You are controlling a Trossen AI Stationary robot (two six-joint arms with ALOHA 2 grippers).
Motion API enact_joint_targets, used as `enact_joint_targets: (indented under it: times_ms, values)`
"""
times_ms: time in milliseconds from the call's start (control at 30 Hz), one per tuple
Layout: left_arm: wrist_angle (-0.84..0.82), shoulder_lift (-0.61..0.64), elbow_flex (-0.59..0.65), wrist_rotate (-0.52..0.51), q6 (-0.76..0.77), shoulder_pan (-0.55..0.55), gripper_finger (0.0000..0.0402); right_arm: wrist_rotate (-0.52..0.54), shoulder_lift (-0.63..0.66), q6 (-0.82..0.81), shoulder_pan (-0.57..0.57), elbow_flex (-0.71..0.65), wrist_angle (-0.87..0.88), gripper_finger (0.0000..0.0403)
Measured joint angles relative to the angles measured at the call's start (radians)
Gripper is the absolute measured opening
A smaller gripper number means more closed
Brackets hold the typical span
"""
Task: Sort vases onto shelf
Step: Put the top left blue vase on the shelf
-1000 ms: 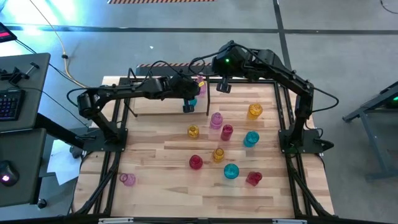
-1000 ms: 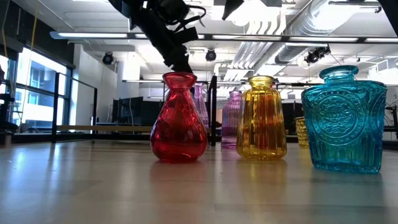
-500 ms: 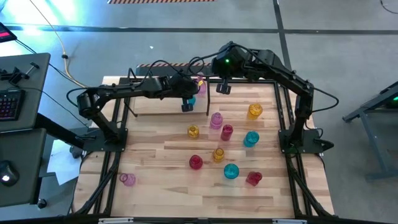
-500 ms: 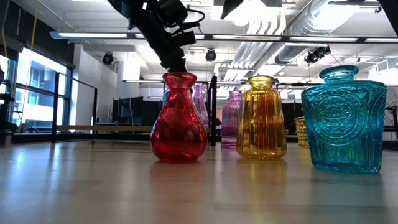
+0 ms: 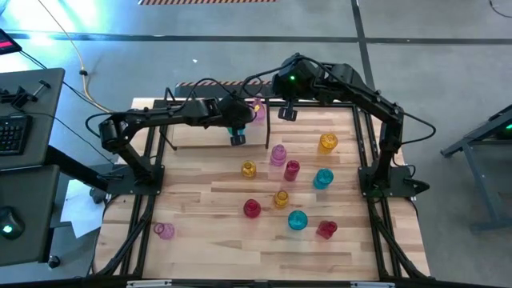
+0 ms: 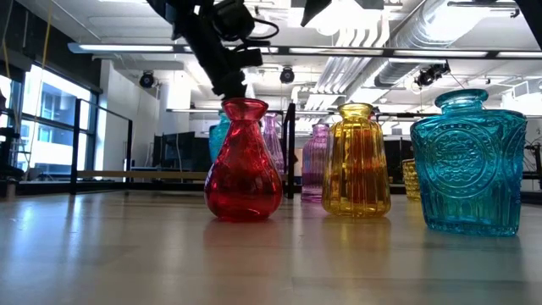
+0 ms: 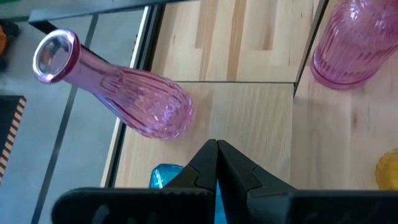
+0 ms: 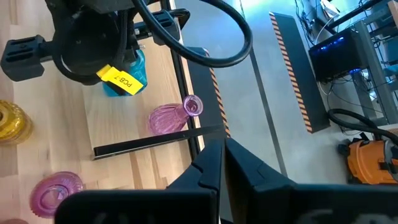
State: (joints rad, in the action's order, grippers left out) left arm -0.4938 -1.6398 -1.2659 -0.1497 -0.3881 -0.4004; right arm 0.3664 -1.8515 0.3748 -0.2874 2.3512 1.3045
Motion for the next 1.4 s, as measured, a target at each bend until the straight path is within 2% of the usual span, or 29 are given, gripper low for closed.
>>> enact_joint_targets:
  times_ms: [233,467,667,800,1000,1400]
  values:
    - [0.003,0.0,0.0,-0.015,0.025,-0.001,0.0,-0.004,0.0,0.0,0.0,0.0,0.0,0.0]
    - [0.12,0.0,0.001,-0.015,0.037,0.013,0.0,-0.006,0.0,0.0,0.0,0.0,-0.005,0.0]
    - [0.224,0.0,0.001,0.083,0.053,0.015,0.0,-0.038,0.0,0.0,0.0,0.0,-0.007,0.0]
    - [0.26,0.0,0.001,0.086,0.081,0.014,0.0,-0.042,0.0,0.0,0.005,0.0,-0.007,0.0]
    - [0.258,0.0,0.012,0.051,0.12,-0.008,0.0,-0.041,0.0,0.0,0.015,0.0,-0.008,0.0]
    - [0.229,-0.001,0.026,0.044,0.134,-0.039,0.0,-0.041,0.0,-0.003,0.02,0.0,-0.008,0.0]
